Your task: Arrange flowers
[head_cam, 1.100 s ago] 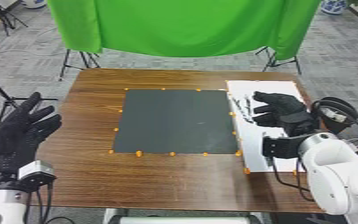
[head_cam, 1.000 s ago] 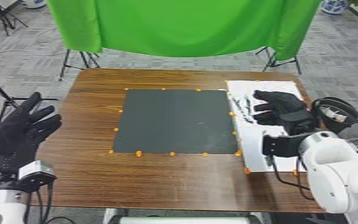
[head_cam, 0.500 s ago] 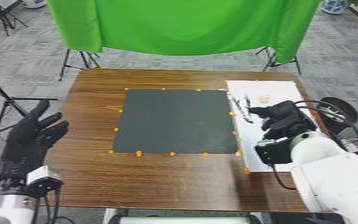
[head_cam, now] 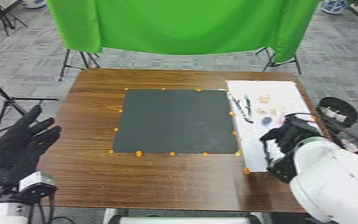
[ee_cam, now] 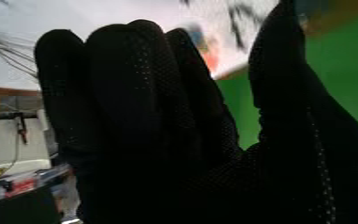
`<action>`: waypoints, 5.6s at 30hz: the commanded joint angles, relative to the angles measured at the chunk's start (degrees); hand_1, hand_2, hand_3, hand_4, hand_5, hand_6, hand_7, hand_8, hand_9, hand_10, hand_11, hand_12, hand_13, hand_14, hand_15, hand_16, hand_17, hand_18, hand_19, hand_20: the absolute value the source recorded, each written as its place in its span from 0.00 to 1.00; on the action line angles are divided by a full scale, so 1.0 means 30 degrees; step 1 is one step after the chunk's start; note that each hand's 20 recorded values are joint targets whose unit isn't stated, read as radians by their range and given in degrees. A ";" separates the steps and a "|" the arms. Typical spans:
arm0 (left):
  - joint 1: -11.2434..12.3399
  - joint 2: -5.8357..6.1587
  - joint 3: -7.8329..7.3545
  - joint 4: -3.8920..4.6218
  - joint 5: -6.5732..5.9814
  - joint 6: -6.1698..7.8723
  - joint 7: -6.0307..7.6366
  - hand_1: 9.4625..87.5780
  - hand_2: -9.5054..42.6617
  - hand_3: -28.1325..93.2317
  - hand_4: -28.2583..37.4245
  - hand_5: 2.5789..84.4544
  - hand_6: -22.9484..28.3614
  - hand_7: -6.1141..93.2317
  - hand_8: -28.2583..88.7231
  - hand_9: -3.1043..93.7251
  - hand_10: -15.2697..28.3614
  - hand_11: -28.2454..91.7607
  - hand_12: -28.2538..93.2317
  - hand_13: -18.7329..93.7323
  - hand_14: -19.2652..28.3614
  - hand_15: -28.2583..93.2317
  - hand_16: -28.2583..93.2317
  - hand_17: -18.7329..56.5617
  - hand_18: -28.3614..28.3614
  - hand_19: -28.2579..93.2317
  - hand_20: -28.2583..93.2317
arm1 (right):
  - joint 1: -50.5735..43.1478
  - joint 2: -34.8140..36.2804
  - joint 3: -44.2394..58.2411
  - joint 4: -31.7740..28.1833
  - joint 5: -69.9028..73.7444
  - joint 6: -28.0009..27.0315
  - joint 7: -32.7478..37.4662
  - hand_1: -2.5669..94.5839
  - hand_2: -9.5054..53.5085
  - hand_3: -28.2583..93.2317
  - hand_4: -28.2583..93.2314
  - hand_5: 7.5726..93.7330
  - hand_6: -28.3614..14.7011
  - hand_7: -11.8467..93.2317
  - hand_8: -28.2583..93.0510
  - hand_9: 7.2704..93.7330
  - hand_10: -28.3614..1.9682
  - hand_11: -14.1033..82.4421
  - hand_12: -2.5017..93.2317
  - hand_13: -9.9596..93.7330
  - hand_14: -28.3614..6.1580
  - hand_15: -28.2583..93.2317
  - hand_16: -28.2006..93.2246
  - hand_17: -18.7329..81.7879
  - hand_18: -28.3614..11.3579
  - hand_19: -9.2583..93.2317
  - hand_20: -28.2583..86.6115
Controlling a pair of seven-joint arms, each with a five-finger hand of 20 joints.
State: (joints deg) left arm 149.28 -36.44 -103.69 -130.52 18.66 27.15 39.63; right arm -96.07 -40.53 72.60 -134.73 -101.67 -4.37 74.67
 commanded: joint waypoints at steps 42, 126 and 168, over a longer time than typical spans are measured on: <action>-0.0842 -0.0681 0.1081 0.0048 0.0681 -0.0420 -0.1117 0.26 0.30 0.75 0.11 0.39 0.60 0.16 0.18 0.35 0.78 0.46 0.33 0.35 0.94 0.67 0.14 0.16 0.96 0.65 0.27 | 0.2490 0.0418 -0.6230 0.3961 -0.2956 0.0500 0.1543 0.50 0.08 0.81 0.08 0.73 0.32 0.32 0.23 0.78 0.16 0.54 0.23 0.82 0.36 0.74 0.33 0.83 0.43 1.00 0.00; 0.0503 0.0689 0.0417 -0.0108 -0.0755 0.0153 0.0977 0.26 0.30 0.76 0.11 0.39 0.60 0.16 0.18 0.35 0.78 0.46 0.33 0.35 0.94 0.67 0.14 0.16 0.95 0.65 0.28 | 0.7072 0.1293 -0.8964 0.2172 -0.6674 0.3997 -0.0495 0.53 0.13 0.90 0.13 0.74 0.51 0.54 0.45 0.84 0.46 0.72 0.36 0.89 0.57 0.88 0.39 0.81 0.30 1.00 0.65; -0.5514 -0.2114 0.0890 0.0697 0.3500 -0.1725 -0.5250 0.26 0.30 0.75 0.11 0.39 0.60 0.16 0.18 0.35 0.78 0.46 0.32 0.35 0.94 0.67 0.14 0.16 0.95 0.65 0.28 | 1.7301 -1.1630 -1.8234 1.2833 -0.3106 0.1696 -0.5880 0.52 0.14 0.90 0.13 0.72 0.55 0.57 0.44 0.84 0.50 0.72 0.37 0.90 0.60 0.88 0.40 0.81 0.34 1.00 0.64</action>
State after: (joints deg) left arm 137.96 -41.05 -102.02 -129.17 26.77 24.06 26.65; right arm -45.38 -74.32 20.51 -99.33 -112.38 -2.05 55.57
